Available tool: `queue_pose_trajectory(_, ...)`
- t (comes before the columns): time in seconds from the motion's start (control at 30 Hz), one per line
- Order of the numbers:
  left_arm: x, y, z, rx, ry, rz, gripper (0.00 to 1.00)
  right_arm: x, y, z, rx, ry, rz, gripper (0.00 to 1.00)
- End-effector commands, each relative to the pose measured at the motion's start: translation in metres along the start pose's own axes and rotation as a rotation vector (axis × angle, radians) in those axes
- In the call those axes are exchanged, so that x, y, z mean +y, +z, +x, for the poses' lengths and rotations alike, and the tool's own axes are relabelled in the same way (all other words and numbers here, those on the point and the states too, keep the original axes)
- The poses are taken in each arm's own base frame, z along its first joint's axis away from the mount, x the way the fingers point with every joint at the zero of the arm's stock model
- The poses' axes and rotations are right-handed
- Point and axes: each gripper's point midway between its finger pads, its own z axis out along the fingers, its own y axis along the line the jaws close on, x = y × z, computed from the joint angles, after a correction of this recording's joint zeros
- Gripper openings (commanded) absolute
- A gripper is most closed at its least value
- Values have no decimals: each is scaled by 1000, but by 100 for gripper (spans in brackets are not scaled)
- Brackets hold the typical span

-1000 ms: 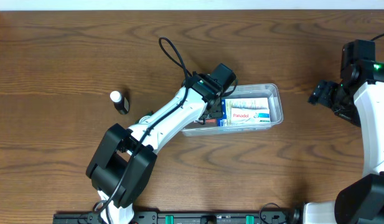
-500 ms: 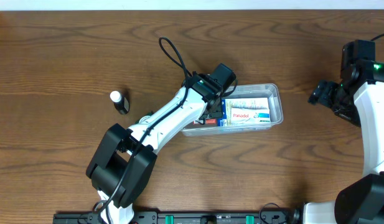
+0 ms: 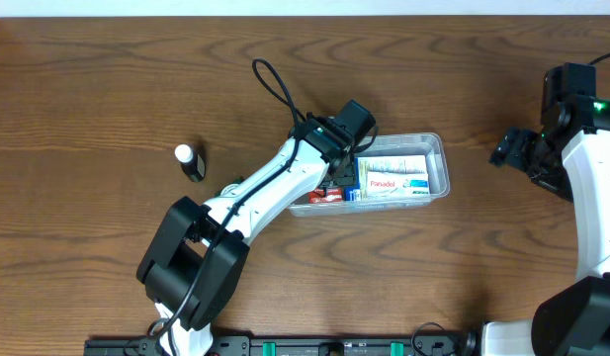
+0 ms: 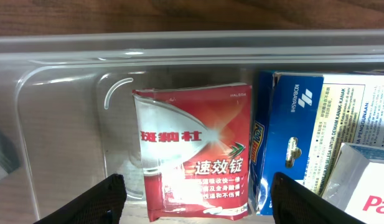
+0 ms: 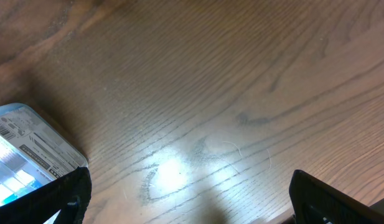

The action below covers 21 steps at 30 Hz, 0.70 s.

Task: Pack container
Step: 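Lower the red box into the container's left end and release it, then withdraw the left gripper and move it to the green Zam-Buk tin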

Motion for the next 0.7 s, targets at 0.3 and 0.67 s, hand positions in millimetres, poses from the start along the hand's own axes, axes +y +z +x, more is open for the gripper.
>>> queue_pose_trajectory(0.3,-3,-4,-3,-12,44,9,75,-3,-1,-1,-4,11,6,99)
queue_pose_trajectory(0.67,-4,-91,-17,-159,115,139,75,-3,-1,-1,-4,11,6,99)
